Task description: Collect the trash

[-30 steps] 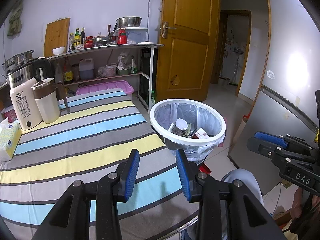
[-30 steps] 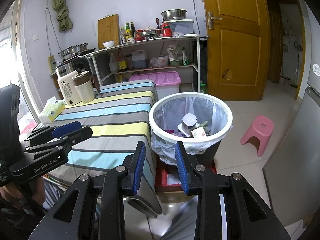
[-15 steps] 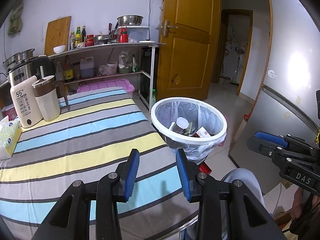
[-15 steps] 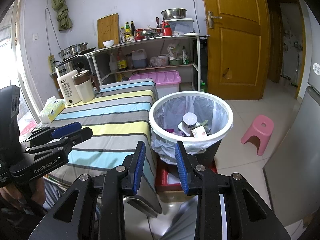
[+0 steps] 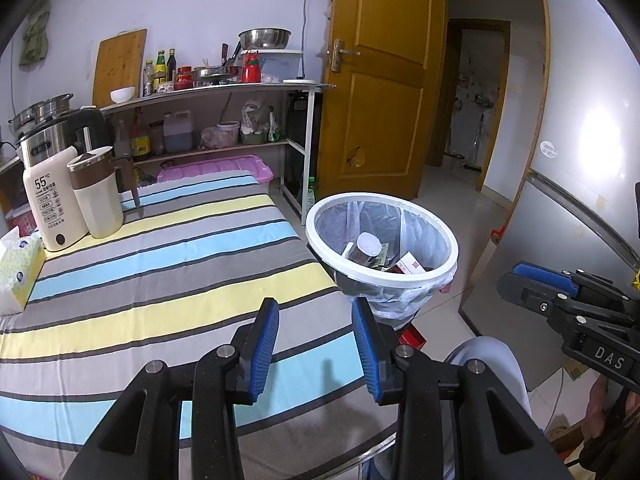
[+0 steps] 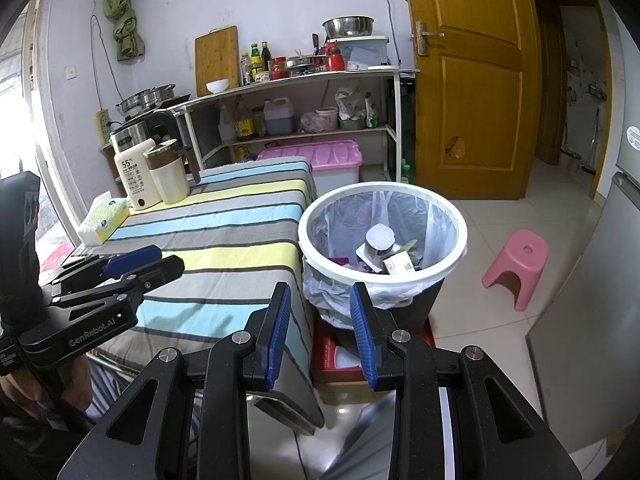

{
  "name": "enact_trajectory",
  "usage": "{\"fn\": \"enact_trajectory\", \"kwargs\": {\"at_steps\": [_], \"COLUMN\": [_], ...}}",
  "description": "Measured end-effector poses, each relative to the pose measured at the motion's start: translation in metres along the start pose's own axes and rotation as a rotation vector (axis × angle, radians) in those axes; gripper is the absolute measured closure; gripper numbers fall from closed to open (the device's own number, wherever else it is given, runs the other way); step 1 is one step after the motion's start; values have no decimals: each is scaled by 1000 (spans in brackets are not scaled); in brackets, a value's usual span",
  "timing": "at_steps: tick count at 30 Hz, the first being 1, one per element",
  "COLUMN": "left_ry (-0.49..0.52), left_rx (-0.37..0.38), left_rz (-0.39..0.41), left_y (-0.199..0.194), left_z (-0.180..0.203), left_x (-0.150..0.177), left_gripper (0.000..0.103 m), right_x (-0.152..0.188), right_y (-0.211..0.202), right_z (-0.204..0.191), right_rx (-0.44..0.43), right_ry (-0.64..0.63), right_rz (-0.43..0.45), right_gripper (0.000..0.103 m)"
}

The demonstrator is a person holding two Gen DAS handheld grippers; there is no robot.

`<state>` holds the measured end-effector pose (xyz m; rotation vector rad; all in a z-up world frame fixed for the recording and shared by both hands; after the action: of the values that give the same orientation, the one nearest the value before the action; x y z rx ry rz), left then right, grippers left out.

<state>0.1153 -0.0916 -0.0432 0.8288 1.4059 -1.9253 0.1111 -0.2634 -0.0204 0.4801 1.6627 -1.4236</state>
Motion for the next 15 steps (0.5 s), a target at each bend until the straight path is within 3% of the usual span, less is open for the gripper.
{"fn": "enact_trajectory", "kwargs": {"at_steps": [15], "left_ry": [11], "left_rx": [5], "left_rz": [0], "left_y": [0], "left_z": [3], "left_x": [1], "left_gripper": [65], "right_x": [3], "right_y": [3], "right_z": [-2], "right_rx": [-2], "right_ry": [-2], "right_rz": [-5], "right_gripper": [71]}}
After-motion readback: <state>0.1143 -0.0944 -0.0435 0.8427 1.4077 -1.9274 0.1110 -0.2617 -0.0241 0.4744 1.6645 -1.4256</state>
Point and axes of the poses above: each gripper's, at about its wrist camera, not at the fingertips, and y roughly the way its jaws point, z to its right, x to its underside, the point moved 9 cm from there along y, roughly the way its jaws point, and after that the axes turned 11 degrees about -y, right-handed, at the moved point
